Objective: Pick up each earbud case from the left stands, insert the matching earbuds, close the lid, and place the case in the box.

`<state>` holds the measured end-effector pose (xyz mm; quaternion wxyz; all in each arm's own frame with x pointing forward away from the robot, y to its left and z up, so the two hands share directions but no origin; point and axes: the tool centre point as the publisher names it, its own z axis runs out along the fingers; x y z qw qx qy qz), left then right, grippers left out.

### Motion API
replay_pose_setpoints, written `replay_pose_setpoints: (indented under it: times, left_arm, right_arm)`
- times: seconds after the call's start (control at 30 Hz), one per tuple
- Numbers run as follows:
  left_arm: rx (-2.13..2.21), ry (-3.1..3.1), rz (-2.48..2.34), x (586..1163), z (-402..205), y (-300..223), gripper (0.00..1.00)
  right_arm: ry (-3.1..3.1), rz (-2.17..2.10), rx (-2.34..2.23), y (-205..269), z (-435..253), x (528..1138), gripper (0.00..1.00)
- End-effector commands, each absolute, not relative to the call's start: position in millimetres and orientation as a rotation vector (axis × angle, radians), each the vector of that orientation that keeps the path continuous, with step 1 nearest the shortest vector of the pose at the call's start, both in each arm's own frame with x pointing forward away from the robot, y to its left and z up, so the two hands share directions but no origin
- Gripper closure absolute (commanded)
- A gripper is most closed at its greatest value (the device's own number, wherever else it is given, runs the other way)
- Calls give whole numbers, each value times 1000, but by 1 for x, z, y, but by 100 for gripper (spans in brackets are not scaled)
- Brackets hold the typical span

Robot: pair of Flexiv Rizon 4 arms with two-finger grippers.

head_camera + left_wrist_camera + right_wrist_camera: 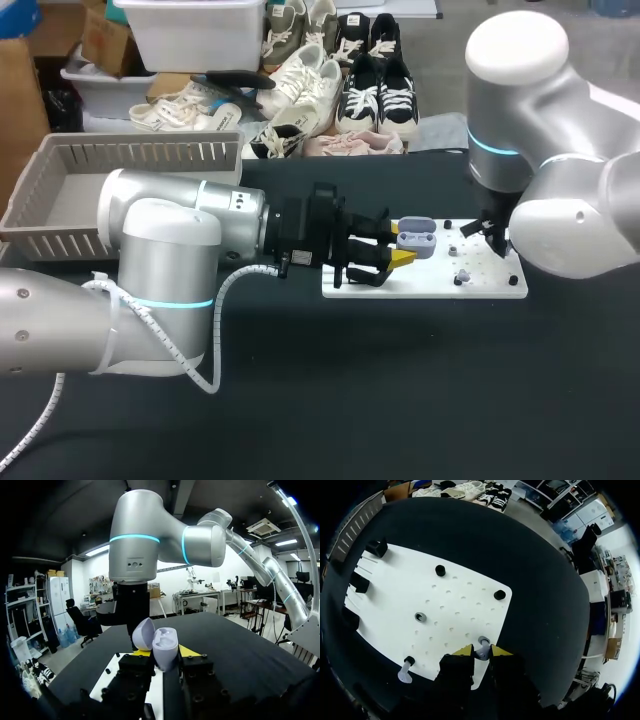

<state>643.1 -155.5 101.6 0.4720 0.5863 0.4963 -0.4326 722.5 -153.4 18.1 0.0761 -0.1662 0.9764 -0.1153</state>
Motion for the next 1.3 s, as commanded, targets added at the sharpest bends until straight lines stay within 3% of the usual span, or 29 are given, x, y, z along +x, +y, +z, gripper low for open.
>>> replay_pose_setpoints:
  times: [0.03,0.87,1.3]
  left_arm:
    - [1434,1213,-1059,643,101,-155,100]
    - [1434,1213,-1059,643,101,-155,100]
    - [1434,1213,-1059,643,101,-155,100]
  right_arm:
    - [2929,-346,-495,-153,18,721,100]
    - [2894,-355,-427,-160,46,706,100]
    - [3000,-293,-128,-166,63,696,100]
